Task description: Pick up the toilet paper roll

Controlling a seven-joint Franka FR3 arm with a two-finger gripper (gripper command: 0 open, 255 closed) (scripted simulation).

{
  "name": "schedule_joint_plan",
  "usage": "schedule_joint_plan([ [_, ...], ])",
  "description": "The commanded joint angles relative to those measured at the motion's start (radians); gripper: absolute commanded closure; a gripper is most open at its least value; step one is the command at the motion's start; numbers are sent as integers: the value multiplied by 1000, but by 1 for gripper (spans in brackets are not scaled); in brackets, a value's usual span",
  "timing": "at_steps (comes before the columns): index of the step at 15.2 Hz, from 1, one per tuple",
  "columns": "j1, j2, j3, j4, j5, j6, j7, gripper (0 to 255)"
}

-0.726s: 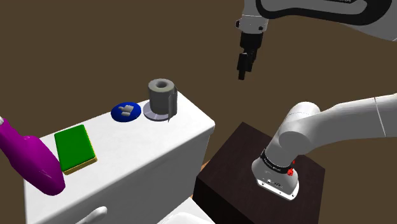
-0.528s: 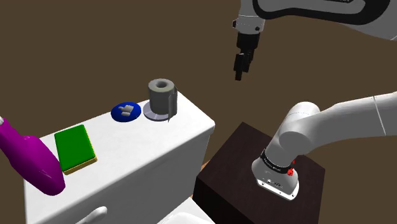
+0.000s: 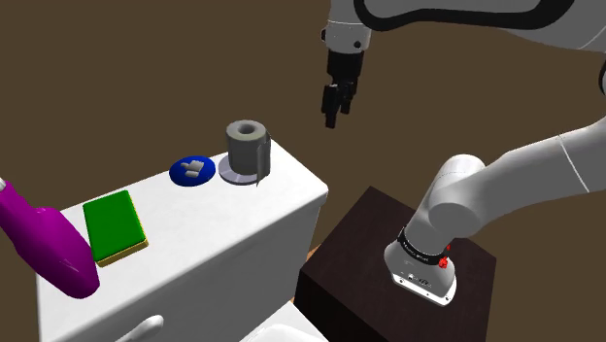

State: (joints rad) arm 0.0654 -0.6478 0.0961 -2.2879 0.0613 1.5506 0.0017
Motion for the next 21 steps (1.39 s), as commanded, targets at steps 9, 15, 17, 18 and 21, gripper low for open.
schedule_joint_plan([
  [9,57,237,175,196,54,104,179,0],
  [15,80,392,265,348,29,138,284,0],
  [17,81,390,266,319,30,165,283,0],
  [18,81,389,267,304,31,178,283,0],
  [21,83,388,269,263,32,218,282,0],
])
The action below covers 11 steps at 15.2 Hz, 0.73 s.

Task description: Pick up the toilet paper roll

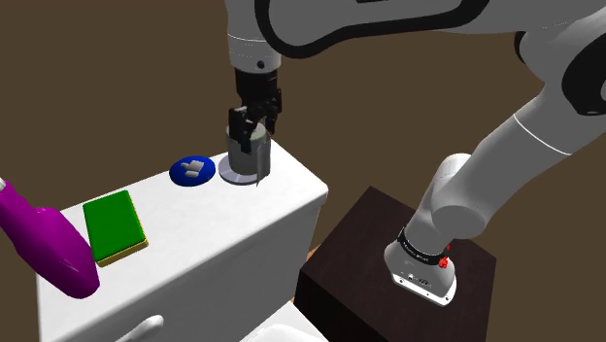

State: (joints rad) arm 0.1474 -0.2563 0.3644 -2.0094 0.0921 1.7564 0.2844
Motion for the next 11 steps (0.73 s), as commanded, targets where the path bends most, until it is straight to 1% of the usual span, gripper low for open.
schedule_joint_plan([
  [1,1,-3,1,-28,2,26,-1,0],
  [3,1,-3,1,-36,2,34,-1,0],
  [4,1,-3,2,-38,2,35,-1,255],
  [11,1,-3,2,-38,2,36,-1,255],
])
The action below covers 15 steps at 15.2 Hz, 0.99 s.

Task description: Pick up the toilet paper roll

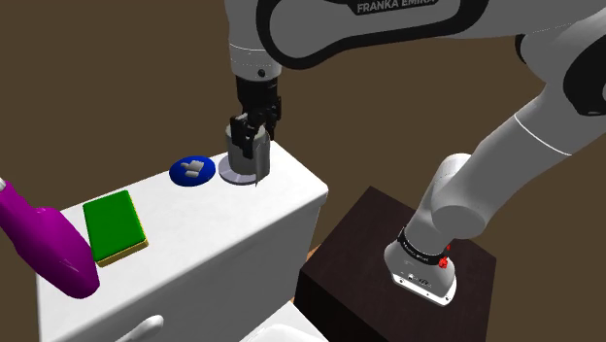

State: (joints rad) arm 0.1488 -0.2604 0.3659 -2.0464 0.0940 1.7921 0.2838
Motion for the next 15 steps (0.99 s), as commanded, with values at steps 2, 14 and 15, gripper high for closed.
schedule_joint_plan([
  [2,0,1,0,1,0,-2,0,255],
  [14,-5,13,-6,174,-8,-163,5,255],
  [15,-6,16,-7,190,-9,-177,6,255],
])
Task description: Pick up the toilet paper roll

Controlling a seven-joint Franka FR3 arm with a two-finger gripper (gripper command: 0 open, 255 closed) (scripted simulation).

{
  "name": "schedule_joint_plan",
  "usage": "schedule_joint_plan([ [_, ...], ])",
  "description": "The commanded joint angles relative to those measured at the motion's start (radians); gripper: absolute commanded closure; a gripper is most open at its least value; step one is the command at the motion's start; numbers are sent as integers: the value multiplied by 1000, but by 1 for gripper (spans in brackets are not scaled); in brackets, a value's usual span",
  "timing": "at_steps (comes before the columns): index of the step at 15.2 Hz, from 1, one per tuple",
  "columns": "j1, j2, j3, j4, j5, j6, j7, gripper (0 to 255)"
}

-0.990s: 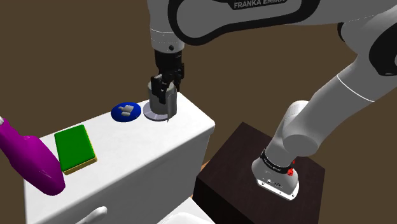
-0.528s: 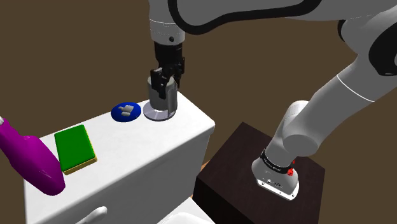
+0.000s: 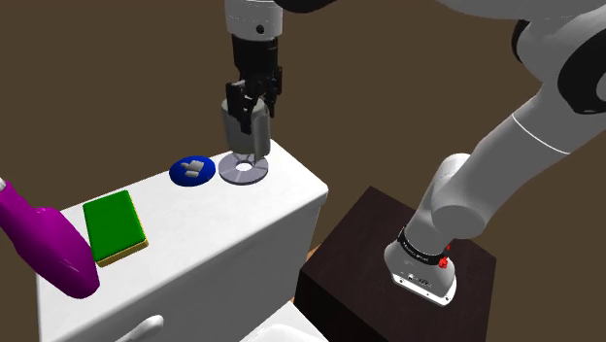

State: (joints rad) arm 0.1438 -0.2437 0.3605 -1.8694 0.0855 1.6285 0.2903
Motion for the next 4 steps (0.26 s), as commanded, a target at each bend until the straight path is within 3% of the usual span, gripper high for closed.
schedule_joint_plan([
  [1,-1,2,-1,29,-1,-27,0,255],
  [4,-1,5,-2,48,-2,-43,1,255],
])
